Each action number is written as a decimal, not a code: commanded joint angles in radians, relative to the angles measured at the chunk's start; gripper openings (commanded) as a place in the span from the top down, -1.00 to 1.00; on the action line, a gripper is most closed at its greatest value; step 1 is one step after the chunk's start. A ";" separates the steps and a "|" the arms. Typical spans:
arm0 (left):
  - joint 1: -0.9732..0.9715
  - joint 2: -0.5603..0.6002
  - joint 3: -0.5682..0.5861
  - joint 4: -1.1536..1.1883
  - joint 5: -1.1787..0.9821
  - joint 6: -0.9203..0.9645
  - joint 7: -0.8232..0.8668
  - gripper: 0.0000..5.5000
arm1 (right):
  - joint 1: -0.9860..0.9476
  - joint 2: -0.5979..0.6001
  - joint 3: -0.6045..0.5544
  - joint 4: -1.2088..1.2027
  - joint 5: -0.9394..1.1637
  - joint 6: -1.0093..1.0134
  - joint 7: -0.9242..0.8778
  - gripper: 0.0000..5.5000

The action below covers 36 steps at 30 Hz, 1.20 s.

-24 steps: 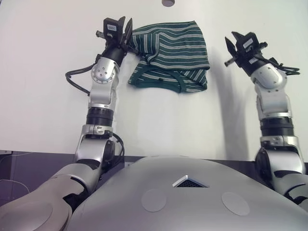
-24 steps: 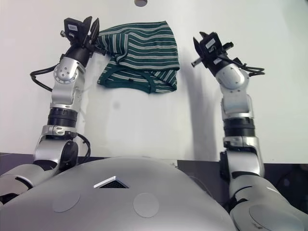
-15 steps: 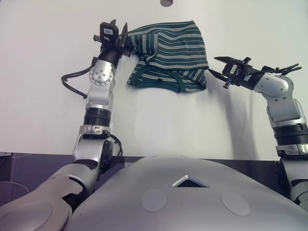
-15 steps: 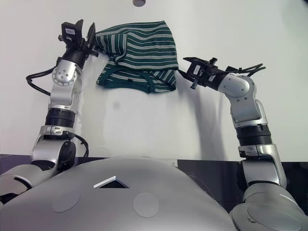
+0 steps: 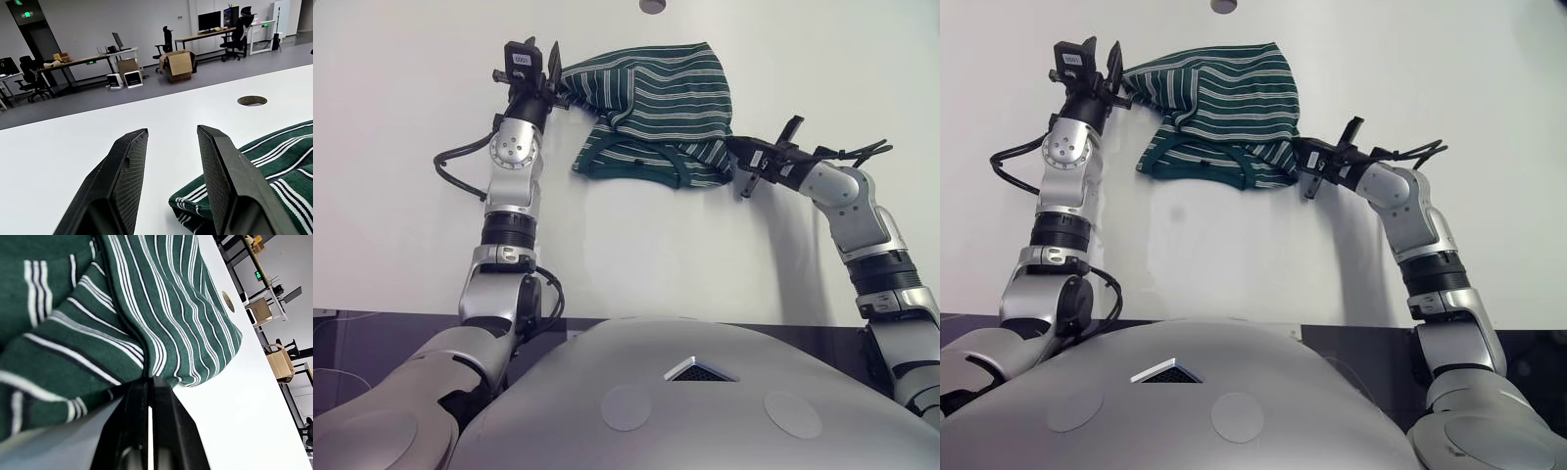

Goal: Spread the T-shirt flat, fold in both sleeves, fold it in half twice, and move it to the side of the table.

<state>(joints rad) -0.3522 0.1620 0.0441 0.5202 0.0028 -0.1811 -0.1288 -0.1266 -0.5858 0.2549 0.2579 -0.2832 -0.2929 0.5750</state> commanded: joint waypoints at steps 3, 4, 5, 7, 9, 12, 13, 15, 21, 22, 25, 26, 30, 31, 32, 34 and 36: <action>-0.027 0.095 -0.086 -0.016 0.032 -0.035 -0.200 0.33 | -0.066 -0.002 0.001 0.028 -0.050 -0.020 -0.043 0.98; -0.045 0.125 -0.124 -0.019 0.054 -0.061 -0.264 0.28 | -0.071 0.015 -0.010 0.030 -0.028 0.003 -0.043 1.00; -0.067 0.148 -0.154 -0.009 0.073 -0.083 -0.314 0.24 | -0.074 0.033 -0.022 0.030 -0.004 0.027 -0.043 1.00; -0.160 0.180 -0.192 0.047 0.073 -0.104 -0.439 0.12 | -0.093 0.088 -0.069 0.032 0.090 0.110 -0.030 1.00; -0.251 0.164 -0.168 0.119 0.007 -0.067 -0.526 -0.02 | -0.112 0.121 -0.090 0.038 0.148 0.149 -0.018 1.00; -0.383 0.125 -0.141 0.302 -0.071 0.120 -0.681 -0.18 | -0.143 0.148 -0.087 0.075 0.152 0.155 -0.033 1.00; -0.424 0.116 -0.128 0.364 -0.097 0.198 -0.733 -0.24 | -0.153 0.154 -0.082 0.089 0.145 0.151 -0.040 1.00; -0.489 0.113 -0.137 0.481 -0.094 0.312 -0.811 -0.30 | -0.166 0.164 -0.074 0.111 0.135 0.143 -0.051 1.00; -0.585 0.148 -0.164 0.668 -0.023 0.358 -0.899 -0.11 | -0.196 0.160 -0.072 0.183 0.108 0.122 -0.067 1.00; -0.587 0.151 -0.162 0.677 -0.021 0.359 -0.916 -0.04 | -0.198 0.160 -0.069 0.190 0.104 0.116 -0.067 1.00; -0.585 0.161 -0.166 0.681 -0.013 0.366 -0.985 0.11 | -0.181 0.160 -0.067 0.190 0.099 0.111 -0.071 1.00; -0.581 0.164 -0.169 0.680 -0.009 0.364 -1.000 0.17 | -0.172 0.159 -0.066 0.190 0.098 0.111 -0.072 1.00; -0.559 0.175 -0.148 0.664 -0.026 0.357 -1.042 0.44 | -0.148 0.155 -0.085 0.177 0.117 0.128 -0.058 1.00; -0.554 0.182 -0.134 0.657 -0.041 0.364 -1.060 0.49 | -0.143 0.152 -0.100 0.168 0.136 0.142 -0.048 1.00; -0.548 0.191 -0.115 0.646 -0.063 0.381 -1.087 0.54 | -0.135 0.146 -0.115 0.157 0.158 0.153 -0.031 1.00; -0.531 0.205 -0.071 0.624 -0.109 0.419 -1.131 0.66 | -0.125 0.140 -0.143 0.133 0.204 0.176 -0.003 1.00; -0.504 0.217 -0.010 0.591 -0.172 0.450 -1.155 0.76 | -0.124 0.138 -0.174 0.097 0.265 0.212 0.034 1.00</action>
<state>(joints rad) -0.8841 0.3582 -0.0191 1.1439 -0.1182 0.2373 -1.2616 -0.2586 -0.4342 0.1122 0.4001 -0.0728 -0.1199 0.5734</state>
